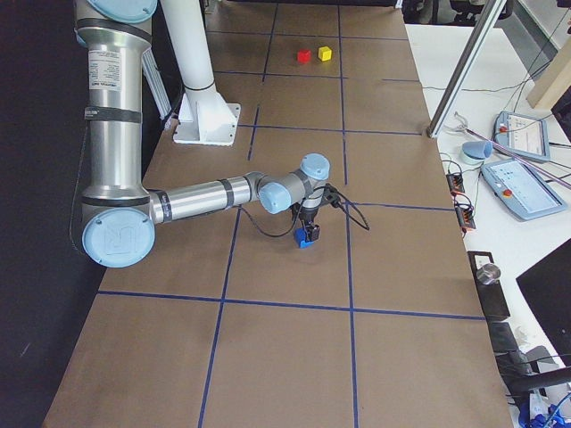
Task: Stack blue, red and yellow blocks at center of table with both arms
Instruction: 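Lower the right gripper onto the blue cube and grasp it, then carry the blue cube to the table center and set it down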
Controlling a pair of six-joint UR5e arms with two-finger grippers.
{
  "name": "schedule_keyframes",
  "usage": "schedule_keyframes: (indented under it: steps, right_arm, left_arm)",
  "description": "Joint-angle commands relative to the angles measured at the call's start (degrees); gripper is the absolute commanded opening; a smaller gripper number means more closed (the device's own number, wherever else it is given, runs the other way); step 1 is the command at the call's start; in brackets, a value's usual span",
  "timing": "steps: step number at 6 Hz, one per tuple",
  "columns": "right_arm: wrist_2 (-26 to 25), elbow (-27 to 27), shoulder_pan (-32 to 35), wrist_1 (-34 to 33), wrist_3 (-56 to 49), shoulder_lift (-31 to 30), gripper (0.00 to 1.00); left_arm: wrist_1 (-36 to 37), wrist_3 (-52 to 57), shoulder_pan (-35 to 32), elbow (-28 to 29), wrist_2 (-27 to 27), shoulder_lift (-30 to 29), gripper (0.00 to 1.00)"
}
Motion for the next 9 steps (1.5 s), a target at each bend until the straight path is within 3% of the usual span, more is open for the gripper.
schedule_keyframes:
  steps: [1,2,3,4,5,6,7,8,9]
  right_arm:
    - [-1.5,-2.6,-1.4,0.1,-0.1,0.3,0.99]
    - [-1.5,-3.8,-2.4,0.0,-0.1,2.0,0.94]
    - [-1.5,-5.1,-3.1,0.0,-0.4,4.6,0.56]
    - [-1.5,-4.9,-3.0,0.0,-1.6,4.8,0.05]
    - [-1.4,-4.3,-2.6,0.0,-1.5,4.5,0.00]
    - [-0.7,1.2,-2.7,-2.4,0.8,4.9,0.00]
    - [-0.3,5.8,-3.2,-9.2,8.3,10.7,0.00]
    - [0.6,5.9,-6.8,-13.7,19.0,19.5,0.00]
    - [-1.4,4.9,-14.3,-13.7,34.1,25.7,0.00]
  left_arm:
    - [0.0,0.0,0.0,-0.1,0.0,0.1,1.00]
    - [0.0,0.0,-0.1,-0.1,0.0,0.1,1.00]
    - [0.0,0.0,0.0,-0.1,0.0,0.1,1.00]
    - [0.0,0.0,-0.1,-0.1,0.0,0.1,1.00]
    - [0.0,0.0,0.0,-0.1,0.0,0.0,1.00]
    - [0.0,-0.1,0.0,-0.5,0.0,-0.1,1.00]
    - [0.0,-0.1,-0.1,-0.9,0.0,-0.1,1.00]
    - [0.0,0.3,-0.1,-1.5,0.0,-0.1,1.00]
    - [0.0,0.4,-0.1,-2.4,0.0,0.2,1.00]
